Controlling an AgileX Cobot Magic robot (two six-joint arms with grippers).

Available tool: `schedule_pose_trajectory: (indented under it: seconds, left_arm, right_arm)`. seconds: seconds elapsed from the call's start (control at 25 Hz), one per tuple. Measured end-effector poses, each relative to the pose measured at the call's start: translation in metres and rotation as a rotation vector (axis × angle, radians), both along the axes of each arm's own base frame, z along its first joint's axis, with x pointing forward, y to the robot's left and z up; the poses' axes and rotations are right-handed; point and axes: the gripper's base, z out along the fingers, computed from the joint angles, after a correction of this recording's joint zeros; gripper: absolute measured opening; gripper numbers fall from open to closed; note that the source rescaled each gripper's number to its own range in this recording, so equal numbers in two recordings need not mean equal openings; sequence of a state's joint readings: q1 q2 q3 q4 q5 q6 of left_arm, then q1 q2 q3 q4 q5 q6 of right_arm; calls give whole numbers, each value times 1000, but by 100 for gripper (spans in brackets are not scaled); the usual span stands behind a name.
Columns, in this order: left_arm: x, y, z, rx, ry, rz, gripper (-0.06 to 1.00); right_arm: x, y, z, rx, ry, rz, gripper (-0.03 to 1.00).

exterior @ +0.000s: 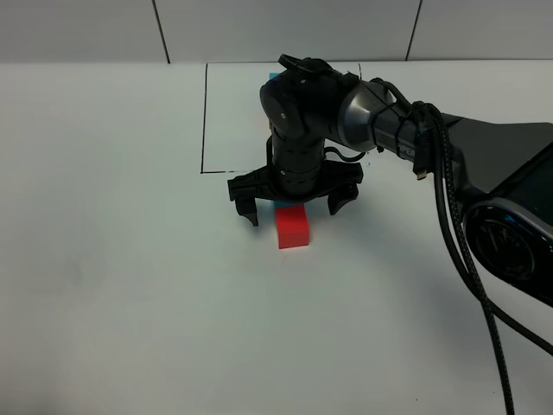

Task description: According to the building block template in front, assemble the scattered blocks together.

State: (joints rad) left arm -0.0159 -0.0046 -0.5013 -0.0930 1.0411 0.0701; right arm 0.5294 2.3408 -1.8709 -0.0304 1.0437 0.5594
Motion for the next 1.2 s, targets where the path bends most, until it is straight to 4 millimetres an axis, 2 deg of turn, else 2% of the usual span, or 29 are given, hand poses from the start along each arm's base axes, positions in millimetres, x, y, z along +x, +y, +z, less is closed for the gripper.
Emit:
schedule_pose_trajectory:
  seconds: [0.24,0.36,0.56,0.68,0.84,0.96,1.2]
  left_arm:
    - [0,0,0,0,0,0,86]
    - [0,0,0,0,0,0,86]
    - [0,0,0,0,0,0,86]
    - [0,0,0,0,0,0,86]
    - [0,0,0,0,0,0,86]
    - [0,0,0,0,0,0,86]
    - [0,0,0,0,0,0,86]
  right_arm:
    - [1,-13,34,49,-20,51,100]
    - [8,-39,52,45,-29,75,100]
    - [27,-121,67,-2,4,55,100]
    - [28,-167,74,-16,8,35,100]
    - [9,-215,90,-40,-29,-3,100]
    - [-18,-239,99,-54,-62,-35,100]
    - [-88,-248,144,-104,-231,-31,100]
